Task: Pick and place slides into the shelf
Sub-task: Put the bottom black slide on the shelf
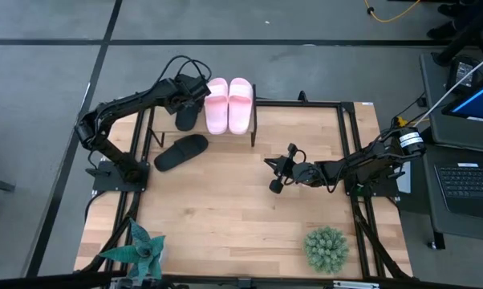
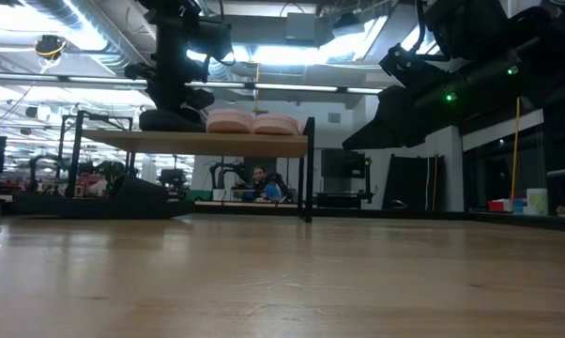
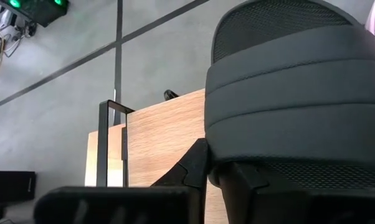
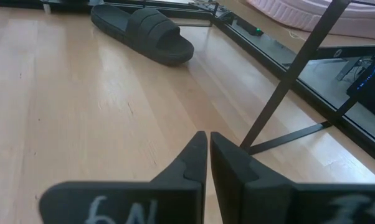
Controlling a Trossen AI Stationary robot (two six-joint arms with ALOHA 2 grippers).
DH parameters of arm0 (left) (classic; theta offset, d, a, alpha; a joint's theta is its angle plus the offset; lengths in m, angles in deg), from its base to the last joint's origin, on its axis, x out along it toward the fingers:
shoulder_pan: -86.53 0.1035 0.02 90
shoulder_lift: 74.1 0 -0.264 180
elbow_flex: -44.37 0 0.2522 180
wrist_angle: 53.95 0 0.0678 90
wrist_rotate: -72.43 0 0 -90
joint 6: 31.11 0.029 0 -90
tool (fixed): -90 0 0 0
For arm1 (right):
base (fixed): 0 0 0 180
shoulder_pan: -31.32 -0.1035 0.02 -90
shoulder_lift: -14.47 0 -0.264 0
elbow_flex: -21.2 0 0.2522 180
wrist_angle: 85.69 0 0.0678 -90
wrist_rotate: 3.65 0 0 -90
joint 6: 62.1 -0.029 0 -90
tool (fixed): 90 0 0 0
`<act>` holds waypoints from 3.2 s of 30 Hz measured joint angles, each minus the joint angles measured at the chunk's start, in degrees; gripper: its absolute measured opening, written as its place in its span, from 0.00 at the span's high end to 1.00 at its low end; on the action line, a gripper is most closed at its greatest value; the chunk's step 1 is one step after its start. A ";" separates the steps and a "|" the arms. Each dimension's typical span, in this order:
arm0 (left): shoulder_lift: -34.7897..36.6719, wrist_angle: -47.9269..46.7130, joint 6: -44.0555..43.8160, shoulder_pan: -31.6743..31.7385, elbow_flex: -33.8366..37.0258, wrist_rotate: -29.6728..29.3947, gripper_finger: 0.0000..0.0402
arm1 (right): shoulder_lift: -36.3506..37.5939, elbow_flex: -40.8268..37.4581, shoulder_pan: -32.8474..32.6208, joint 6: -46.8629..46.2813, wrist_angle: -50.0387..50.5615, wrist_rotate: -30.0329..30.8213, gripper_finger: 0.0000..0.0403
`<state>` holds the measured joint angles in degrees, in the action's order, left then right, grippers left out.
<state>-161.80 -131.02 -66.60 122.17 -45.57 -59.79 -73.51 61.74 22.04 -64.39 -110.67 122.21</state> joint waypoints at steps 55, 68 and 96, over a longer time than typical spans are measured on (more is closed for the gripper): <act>2.69 -8.48 4.36 -2.36 -9.83 10.27 0.69 | 0.00 0.00 -0.02 -0.20 0.00 -0.03 0.94; 2.69 -14.32 6.26 -3.91 -10.56 8.06 0.79 | 0.00 0.00 -0.02 -0.22 0.00 -0.03 0.94; 2.62 -7.39 4.55 -1.51 -2.80 4.50 1.00 | 0.00 0.00 -0.02 -0.22 -0.02 -0.05 0.94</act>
<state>-159.18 -138.41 -62.05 120.65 -48.37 -55.29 -73.51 61.74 22.02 -64.61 -110.69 122.16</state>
